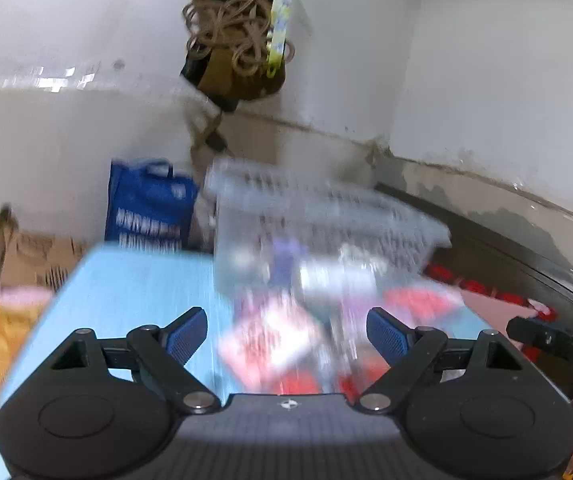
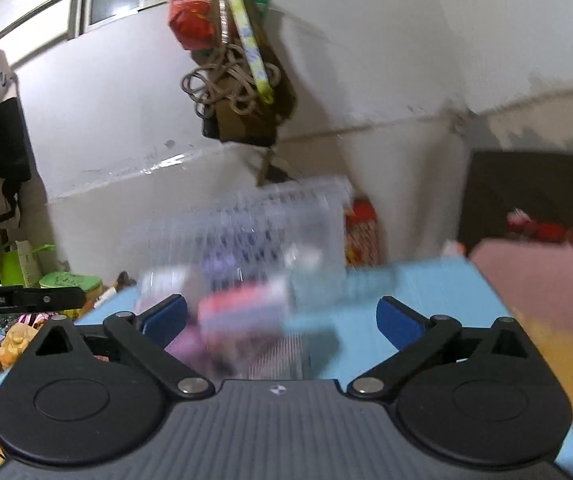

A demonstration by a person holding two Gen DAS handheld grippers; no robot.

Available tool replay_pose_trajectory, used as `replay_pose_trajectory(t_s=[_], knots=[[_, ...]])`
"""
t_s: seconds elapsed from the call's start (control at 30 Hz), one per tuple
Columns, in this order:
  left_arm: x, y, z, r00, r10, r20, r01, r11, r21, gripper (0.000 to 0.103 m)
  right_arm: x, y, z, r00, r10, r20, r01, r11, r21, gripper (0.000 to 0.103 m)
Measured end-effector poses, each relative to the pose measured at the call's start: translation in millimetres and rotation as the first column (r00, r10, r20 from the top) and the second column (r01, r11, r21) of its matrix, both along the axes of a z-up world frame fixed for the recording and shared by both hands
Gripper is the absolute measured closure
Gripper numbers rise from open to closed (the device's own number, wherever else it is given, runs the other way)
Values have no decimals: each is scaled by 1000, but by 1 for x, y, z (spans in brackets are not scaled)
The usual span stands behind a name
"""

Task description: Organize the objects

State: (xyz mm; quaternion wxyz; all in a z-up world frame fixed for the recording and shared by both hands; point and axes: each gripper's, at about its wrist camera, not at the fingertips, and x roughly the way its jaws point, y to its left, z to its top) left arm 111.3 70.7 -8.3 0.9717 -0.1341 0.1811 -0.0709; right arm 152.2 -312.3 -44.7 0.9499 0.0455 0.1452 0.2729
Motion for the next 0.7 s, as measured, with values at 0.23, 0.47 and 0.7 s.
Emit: replay_pose_trajectory(t_s=[0.23, 0.47, 0.7], knots=[[-39, -10, -28, 999, -52, -7, 51, 998, -44, 14, -48, -3, -27, 1000, 22, -20, -22, 1000, 21, 0], [-51, -22, -39, 995, -96, -7, 96, 995, -11, 13, -67, 25, -40, 998, 57, 20, -56, 997, -59, 16], [-55, -27, -41, 997, -76, 6, 76, 997, 17, 13, -68, 39, -49, 997, 60, 44, -54, 988, -142, 19]])
